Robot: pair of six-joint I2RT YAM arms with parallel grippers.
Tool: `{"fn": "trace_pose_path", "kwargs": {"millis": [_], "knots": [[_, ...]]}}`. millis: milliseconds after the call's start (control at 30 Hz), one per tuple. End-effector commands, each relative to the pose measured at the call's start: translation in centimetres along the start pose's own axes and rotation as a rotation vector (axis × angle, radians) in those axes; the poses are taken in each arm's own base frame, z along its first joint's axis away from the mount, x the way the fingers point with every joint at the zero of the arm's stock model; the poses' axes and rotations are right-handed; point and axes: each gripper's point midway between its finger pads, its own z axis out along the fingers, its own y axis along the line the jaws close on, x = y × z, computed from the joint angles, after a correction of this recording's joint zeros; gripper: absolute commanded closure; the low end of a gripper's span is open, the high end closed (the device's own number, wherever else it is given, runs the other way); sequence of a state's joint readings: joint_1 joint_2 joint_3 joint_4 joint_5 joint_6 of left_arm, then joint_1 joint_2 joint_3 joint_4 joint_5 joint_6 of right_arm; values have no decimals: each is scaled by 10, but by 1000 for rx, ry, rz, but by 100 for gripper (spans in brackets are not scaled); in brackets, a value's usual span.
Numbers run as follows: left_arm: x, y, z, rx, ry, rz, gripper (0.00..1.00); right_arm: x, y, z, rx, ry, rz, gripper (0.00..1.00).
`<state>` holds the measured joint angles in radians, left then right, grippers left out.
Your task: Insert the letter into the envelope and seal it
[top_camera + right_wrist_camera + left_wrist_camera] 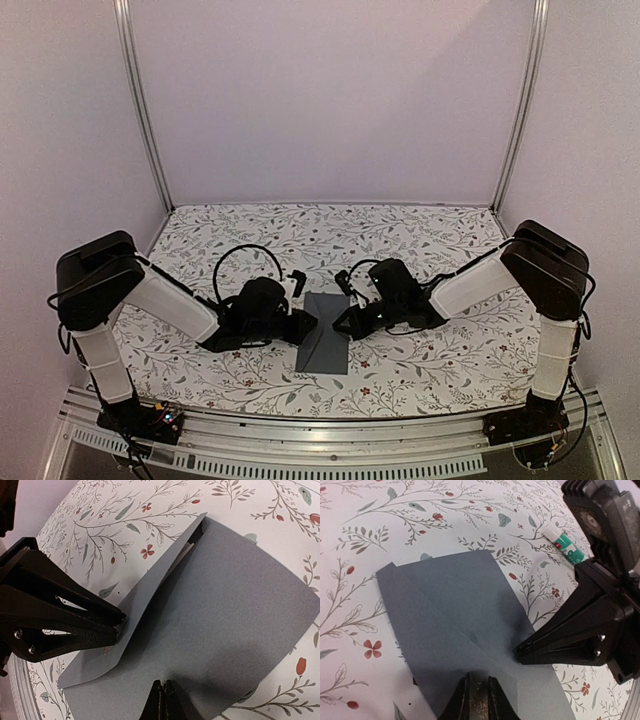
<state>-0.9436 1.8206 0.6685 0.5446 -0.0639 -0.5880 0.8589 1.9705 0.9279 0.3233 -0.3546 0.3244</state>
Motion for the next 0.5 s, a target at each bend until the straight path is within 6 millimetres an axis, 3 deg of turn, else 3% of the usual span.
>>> {"fn": "trace_pose_path", "kwargs": {"millis": [0,467], "knots": [[-2,-1,11,-19,10,34,88,17,-4,6,2,33,2,100],[13,39,25,-199,63,5,97,18,-3,6,-4,35,3,100]]}}
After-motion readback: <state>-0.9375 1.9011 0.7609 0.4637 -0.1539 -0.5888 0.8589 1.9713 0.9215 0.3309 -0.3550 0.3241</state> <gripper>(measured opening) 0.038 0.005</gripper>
